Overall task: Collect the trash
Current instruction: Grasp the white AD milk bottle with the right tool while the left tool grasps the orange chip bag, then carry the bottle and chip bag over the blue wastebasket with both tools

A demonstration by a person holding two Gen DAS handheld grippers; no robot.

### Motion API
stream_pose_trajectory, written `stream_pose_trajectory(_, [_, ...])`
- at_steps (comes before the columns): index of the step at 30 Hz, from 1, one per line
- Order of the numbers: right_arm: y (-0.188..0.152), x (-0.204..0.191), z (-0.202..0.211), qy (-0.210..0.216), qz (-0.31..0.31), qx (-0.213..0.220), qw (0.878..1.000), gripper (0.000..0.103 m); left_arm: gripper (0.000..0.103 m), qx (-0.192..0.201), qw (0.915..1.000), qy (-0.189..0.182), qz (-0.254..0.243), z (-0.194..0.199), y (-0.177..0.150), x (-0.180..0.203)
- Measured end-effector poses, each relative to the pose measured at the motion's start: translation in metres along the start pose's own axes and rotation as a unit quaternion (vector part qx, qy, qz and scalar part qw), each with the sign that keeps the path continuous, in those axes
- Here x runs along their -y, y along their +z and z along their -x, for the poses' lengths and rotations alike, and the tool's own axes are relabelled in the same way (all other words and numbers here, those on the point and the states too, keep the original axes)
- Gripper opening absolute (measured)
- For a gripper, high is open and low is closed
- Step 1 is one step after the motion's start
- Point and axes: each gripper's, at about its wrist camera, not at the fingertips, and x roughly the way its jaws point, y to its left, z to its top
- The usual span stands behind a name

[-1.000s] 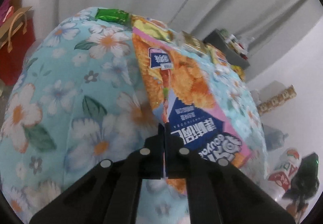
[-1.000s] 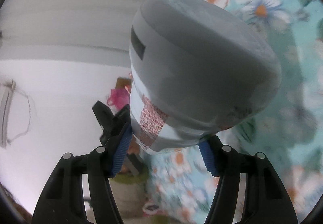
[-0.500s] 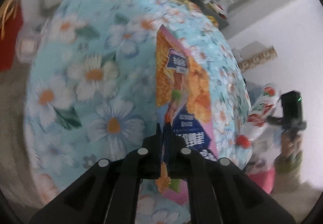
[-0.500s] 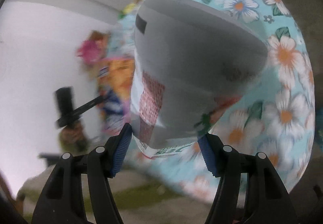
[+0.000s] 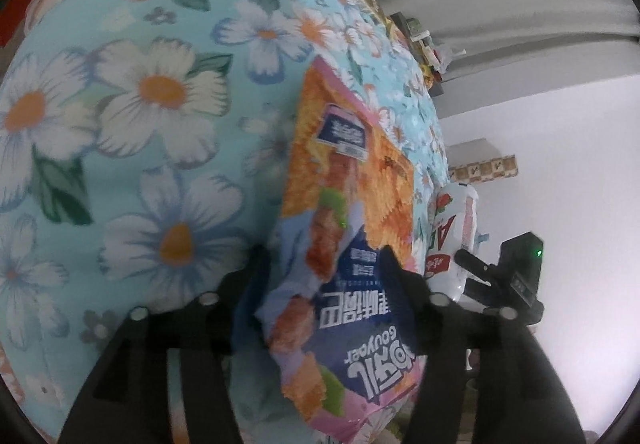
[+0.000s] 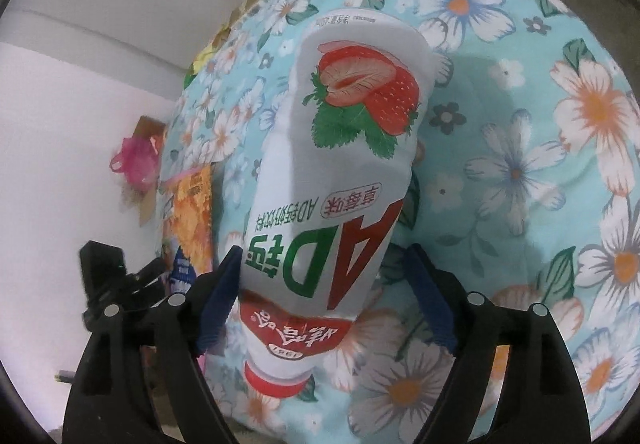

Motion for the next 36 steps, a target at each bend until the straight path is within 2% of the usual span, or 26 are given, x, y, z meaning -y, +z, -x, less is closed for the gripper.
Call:
stream_pose_trajectory(3, [-0.008,-0.001,0.013,-0.022,0.020,0.014,0.999,0.078,0.059,0.010,0.9981,0.046,-0.041,-0.005,-0.005,0.021])
stream_pose_trajectory(5, [-0.011,-0.004,0.013,-0.035,0.030,0.022,0.999,0.078,0.058,0.017,0.9927,0.089,-0.079,-0.009,-0.012,0.036])
stream_pose_trajectory(7, [-0.014,-0.004,0.017,-0.040,0.035,0.025,0.998,0.073,0.059,0.020,0.9834,0.128,-0.127,-0.015,-0.019,0.050])
stream_pose_trajectory(10, [-0.017,-0.004,0.018,-0.033,0.040,0.029,0.998,0.066,0.057,0.028,0.9566,0.201,-0.209,-0.028,-0.032,0.068])
stream_pose_trajectory(12, [-0.017,-0.003,0.019,-0.029,0.039,0.032,0.998,0.063,0.056,0.037,0.9312,0.248,-0.264,-0.037,-0.044,0.078])
stream_pose_trajectory(14, [-0.018,-0.003,0.019,-0.030,0.039,0.037,0.998,0.062,0.053,0.048,0.9133,0.277,-0.295,-0.045,-0.052,0.084])
stream_pose_trajectory(22, [-0.018,-0.006,0.017,-0.040,0.038,0.052,0.997,0.061,0.029,0.071,0.8937,0.311,-0.315,-0.045,-0.064,0.089])
stream_pose_trajectory(24, [-0.019,-0.006,0.017,-0.041,0.038,0.055,0.997,0.061,0.026,0.071,0.8906,0.317,-0.319,-0.047,-0.066,0.093])
stream_pose_trajectory(31, [-0.020,-0.008,0.020,-0.041,0.040,0.061,0.996,0.060,0.014,0.076,0.8918,0.318,-0.313,-0.047,-0.061,0.095])
stream_pose_trajectory(36, [-0.020,-0.009,0.021,-0.038,0.044,0.060,0.997,0.060,0.012,0.078,0.8918,0.316,-0.314,-0.046,-0.061,0.095])
